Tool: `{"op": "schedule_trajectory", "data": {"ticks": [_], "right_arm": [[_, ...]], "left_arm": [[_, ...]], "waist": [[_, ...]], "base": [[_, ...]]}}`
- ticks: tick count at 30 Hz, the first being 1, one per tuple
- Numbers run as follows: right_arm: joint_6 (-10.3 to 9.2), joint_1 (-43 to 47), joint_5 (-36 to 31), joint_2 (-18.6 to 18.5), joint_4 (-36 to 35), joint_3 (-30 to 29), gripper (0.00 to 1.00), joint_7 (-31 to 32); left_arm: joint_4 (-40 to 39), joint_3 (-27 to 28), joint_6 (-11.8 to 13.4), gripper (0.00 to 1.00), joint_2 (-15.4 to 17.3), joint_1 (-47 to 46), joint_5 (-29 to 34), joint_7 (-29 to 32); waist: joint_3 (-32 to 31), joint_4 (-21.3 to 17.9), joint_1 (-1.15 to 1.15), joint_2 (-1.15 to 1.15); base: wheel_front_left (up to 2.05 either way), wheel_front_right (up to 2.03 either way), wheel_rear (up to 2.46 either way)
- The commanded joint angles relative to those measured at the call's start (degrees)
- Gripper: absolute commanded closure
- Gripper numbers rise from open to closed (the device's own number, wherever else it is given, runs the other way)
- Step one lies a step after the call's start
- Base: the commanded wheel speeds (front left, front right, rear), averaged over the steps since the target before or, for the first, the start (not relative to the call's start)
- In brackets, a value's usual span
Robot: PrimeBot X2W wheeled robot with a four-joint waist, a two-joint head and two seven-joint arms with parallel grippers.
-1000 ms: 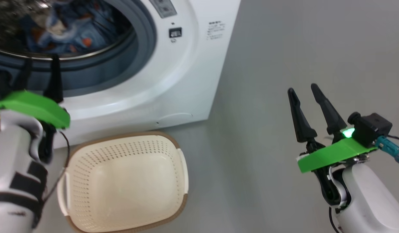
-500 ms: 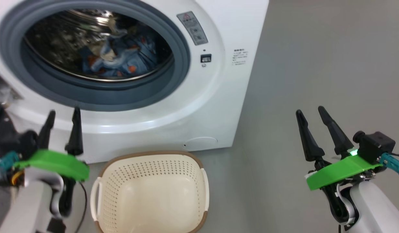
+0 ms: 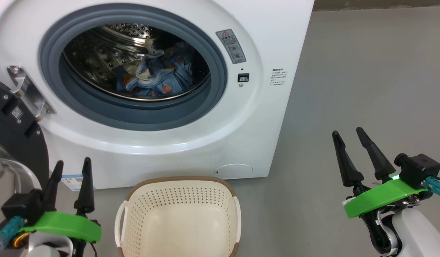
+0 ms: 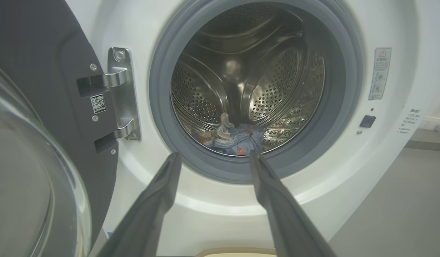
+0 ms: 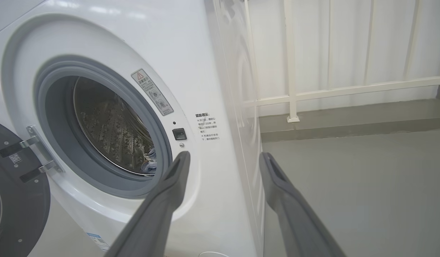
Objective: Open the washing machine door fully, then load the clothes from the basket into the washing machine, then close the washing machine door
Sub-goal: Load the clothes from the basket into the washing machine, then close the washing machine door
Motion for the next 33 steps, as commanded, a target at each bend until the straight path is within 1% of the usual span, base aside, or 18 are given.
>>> {"op": "schedule_trajectory", "data": {"ticks": [1,7,14,33], "right_arm": [[0.32,0.59,0.40,-0.94,-1.46,0.94,0.00,-0.46],[0.32,0.71,0.36,-1.45,-1.58,0.89,0.00,-0.46],[0.32,0.72,0.38,-1.82,-1.49,1.16,0.00,-0.46],[0.32,0.66,0.44,-2.38,-1.18,1.72,0.00,-0.46]], "left_arm": [[-2.41,2.66,0.59,0.00,1.79,-0.41,0.43,-0.37],[-6.09,3.44,1.89,0.00,1.46,2.59,0.65,-0.37],[-8.01,3.15,2.28,0.00,1.55,4.10,0.44,-0.19],[-7.82,2.39,3.32,0.00,2.28,4.41,0.93,-0.15]], "waist": [[-0.02,0.14,0.00,0.00],[-0.07,0.38,0.00,0.00],[-0.33,0.23,0.00,0.00],[-0.75,-0.30,0.00,0.00]], "base": [[0.00,0.00,0.00],[0.00,0.00,0.00],[0.00,0.00,0.00],[0.00,0.00,0.00]]}}
